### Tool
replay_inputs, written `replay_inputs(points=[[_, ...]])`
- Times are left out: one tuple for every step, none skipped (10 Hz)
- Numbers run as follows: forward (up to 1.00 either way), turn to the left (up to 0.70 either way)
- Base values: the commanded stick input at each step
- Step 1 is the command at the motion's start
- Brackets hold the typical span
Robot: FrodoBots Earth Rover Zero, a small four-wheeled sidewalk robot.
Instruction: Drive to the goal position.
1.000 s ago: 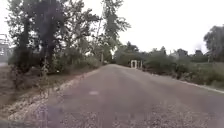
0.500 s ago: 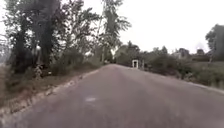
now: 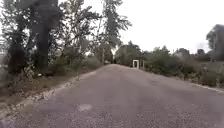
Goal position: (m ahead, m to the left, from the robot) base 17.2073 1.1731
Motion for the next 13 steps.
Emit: replay_inputs(points=[[0.7,0.0],[0.7,0.0],[0.7,0.0],[0.7,0.0],[0.7,0.0],[0.7,0.0],[0.7,0.0],[0.7,0.0],[0.7,0.0],[0.7,0.0],[0.7,0.0],[0.7,0.0],[0.7,0.0]])
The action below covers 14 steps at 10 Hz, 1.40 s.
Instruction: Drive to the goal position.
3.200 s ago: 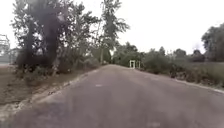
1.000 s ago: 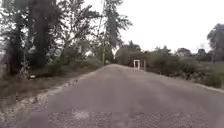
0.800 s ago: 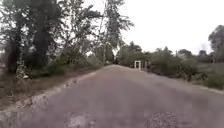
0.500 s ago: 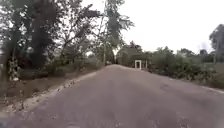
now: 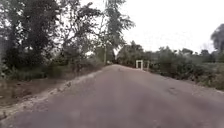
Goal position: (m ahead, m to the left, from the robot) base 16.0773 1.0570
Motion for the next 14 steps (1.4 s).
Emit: replay_inputs(points=[[0.7,0.0],[0.7,0.0],[0.7,0.0],[0.7,0.0],[0.7,0.0],[0.7,0.0],[0.7,-0.23],[0.7,-0.33],[0.7,-0.35],[0.7,-0.35],[0.7,-0.35],[0.15,-0.07],[0.0,0.0],[0.0,0.0]])
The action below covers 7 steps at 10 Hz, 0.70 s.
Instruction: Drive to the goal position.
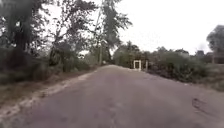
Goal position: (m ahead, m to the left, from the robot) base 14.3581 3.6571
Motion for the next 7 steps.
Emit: replay_inputs(points=[[0.0,0.0],[0.0,0.0],[0.0,0.0],[0.0,0.0],[0.0,0.0],[0.0,0.0],[0.0,0.0]])
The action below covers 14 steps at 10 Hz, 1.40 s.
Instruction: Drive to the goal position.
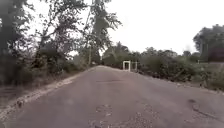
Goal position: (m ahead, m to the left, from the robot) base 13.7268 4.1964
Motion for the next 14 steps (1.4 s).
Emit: replay_inputs(points=[[0.44,0.0],[1.0,0.0],[1.0,0.0],[1.0,0.0],[1.0,0.0],[1.0,0.0],[1.0,0.0],[1.0,0.0],[1.0,0.0],[1.0,0.0],[1.0,0.0],[1.0,0.0],[1.0,0.06],[1.0,0.25]])
